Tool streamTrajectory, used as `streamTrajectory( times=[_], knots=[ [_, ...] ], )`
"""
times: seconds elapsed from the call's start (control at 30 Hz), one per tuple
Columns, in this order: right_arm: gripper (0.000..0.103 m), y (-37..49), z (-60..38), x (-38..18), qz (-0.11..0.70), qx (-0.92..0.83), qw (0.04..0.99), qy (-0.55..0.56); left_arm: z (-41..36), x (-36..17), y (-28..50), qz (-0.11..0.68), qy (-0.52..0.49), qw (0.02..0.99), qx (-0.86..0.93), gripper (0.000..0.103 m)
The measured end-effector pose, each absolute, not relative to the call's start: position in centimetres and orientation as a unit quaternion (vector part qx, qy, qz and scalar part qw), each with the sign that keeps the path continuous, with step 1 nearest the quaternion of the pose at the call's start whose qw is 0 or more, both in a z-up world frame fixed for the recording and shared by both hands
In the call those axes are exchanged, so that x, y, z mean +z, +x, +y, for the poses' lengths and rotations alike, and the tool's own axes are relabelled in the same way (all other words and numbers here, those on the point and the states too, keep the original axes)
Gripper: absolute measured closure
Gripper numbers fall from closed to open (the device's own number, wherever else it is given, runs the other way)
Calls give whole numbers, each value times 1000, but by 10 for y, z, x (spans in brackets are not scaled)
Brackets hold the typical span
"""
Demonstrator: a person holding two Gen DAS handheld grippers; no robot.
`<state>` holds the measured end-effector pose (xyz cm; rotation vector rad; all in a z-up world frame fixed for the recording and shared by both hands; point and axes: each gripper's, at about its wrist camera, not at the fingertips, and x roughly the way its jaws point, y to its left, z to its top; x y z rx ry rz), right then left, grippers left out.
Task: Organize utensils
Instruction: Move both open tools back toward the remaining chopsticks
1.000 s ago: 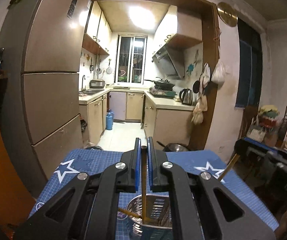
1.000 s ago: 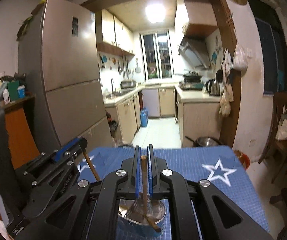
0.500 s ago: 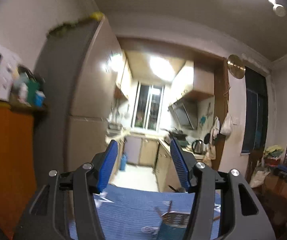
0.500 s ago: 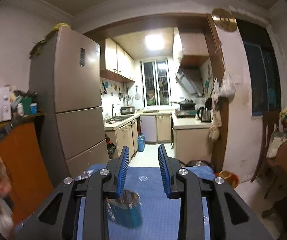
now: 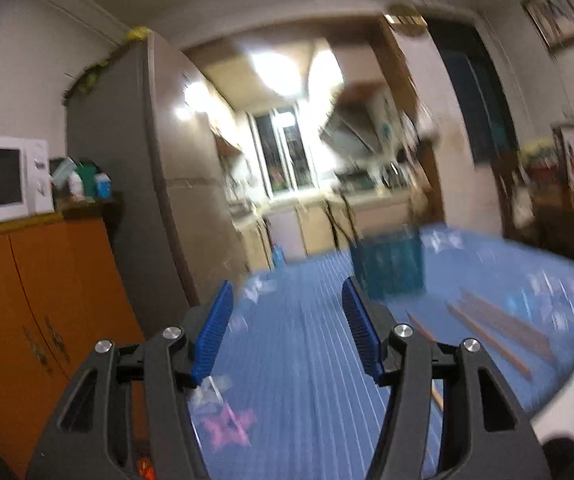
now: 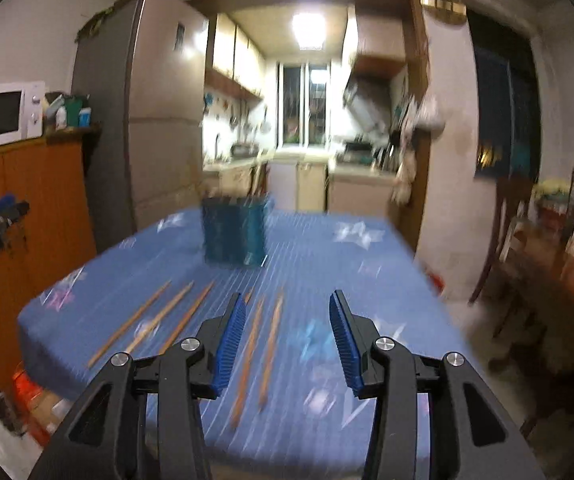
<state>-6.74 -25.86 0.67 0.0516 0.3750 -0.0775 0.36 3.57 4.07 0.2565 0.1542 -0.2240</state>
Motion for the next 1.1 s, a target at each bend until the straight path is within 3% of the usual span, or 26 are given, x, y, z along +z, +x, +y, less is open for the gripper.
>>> streamTrajectory(
  times=[0.17, 0.33, 0.47, 1.1],
  knots=[
    [68, -71, -224, -46, 233, -24, 972, 16, 28, -24, -18, 146, 147, 967, -148, 50],
    [80, -68, -193, -75, 243, -5, 970, -2, 13, -68, -24, 189, 155, 957, -159, 64],
    [81, -65, -176, -82, 234, -6, 972, -20, 5, -86, -16, 209, 141, 957, -146, 68],
    [82, -37, -162, -101, 244, -40, 969, -28, -19, -103, 0, 219, 114, 959, -137, 68]
  ],
)
